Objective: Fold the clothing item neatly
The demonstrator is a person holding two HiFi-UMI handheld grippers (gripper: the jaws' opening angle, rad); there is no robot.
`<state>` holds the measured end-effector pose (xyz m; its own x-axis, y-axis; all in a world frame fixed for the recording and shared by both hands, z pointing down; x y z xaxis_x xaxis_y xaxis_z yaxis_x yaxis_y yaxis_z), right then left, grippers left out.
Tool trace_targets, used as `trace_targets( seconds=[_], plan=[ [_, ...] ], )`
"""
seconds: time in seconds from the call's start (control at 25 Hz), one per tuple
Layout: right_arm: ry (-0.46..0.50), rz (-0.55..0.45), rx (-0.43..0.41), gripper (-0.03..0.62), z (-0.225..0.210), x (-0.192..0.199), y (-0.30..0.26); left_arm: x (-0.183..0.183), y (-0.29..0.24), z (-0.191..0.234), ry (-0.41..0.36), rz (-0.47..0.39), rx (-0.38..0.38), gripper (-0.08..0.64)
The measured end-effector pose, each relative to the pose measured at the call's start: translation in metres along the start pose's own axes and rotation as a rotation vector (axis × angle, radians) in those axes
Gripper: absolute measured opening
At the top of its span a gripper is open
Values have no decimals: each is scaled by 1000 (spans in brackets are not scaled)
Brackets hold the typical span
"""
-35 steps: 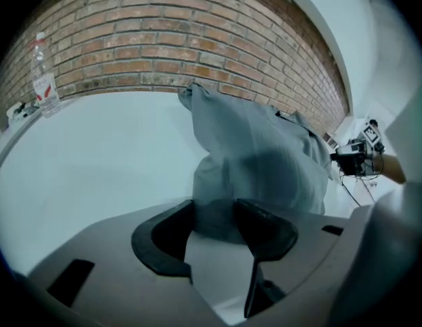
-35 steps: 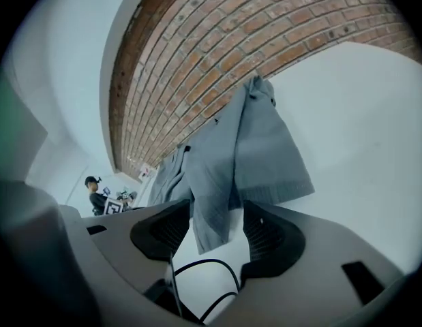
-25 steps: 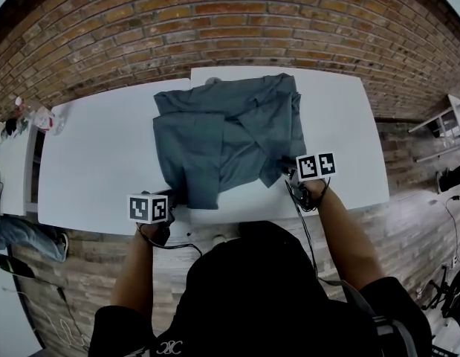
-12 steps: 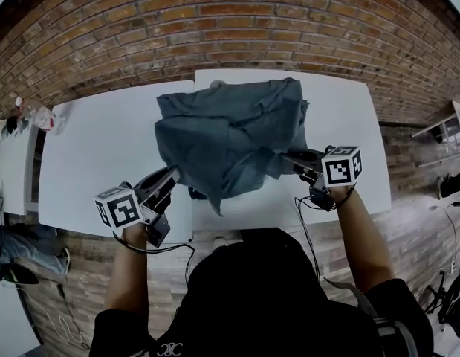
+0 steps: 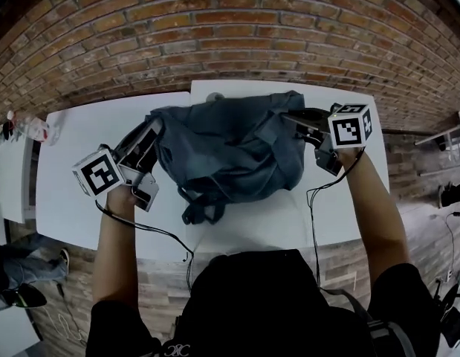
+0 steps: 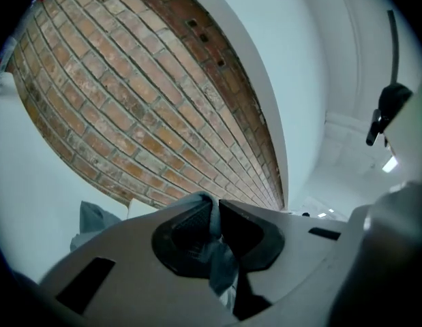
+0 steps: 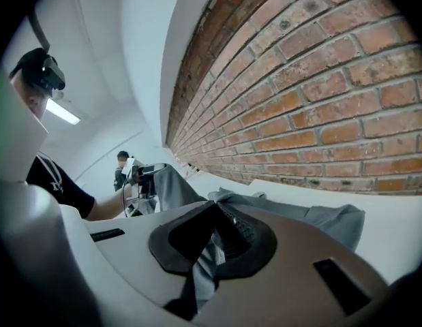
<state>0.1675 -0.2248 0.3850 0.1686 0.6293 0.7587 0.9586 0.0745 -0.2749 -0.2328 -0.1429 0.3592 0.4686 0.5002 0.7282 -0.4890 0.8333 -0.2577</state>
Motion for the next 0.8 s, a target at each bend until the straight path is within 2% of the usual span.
trace_targets(
  seconds=[0.12, 0.36, 0.52, 0.68, 0.72, 0.8],
  plan=[
    [-14, -12, 25, 14, -37, -25, 3, -19, -32, 11, -1, -22, -58, 35],
    [-60, -15, 152, 14, -129, -61, 8, -37, -94, 59, -64, -5, -257, 35],
    [-100, 5, 309, 14, -182, -59, 22, -26, -117, 103, -60, 27, -407, 35],
    [-115, -24, 516, 14, -219, -49, 45, -20, -122, 134, -64, 22, -520, 35],
    [-125, -33, 543, 14, -224, -45, 52, -18, -122, 140, -63, 23, -537, 35],
    [-154, -38, 520, 15, -229, -36, 58, -13, -121, 148, -71, 42, -551, 38]
  ],
)
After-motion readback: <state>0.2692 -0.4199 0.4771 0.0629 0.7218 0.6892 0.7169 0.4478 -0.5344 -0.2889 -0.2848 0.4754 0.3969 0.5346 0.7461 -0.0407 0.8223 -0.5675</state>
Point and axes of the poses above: the fingertips, and each gripper's own axes: y backward along the fingers, z to its left, x out of its underside, the point moved 9 cm from there along y, backward along the fingers, and after that the axes turned 14 degrees about -x, right-handed, at the moved point
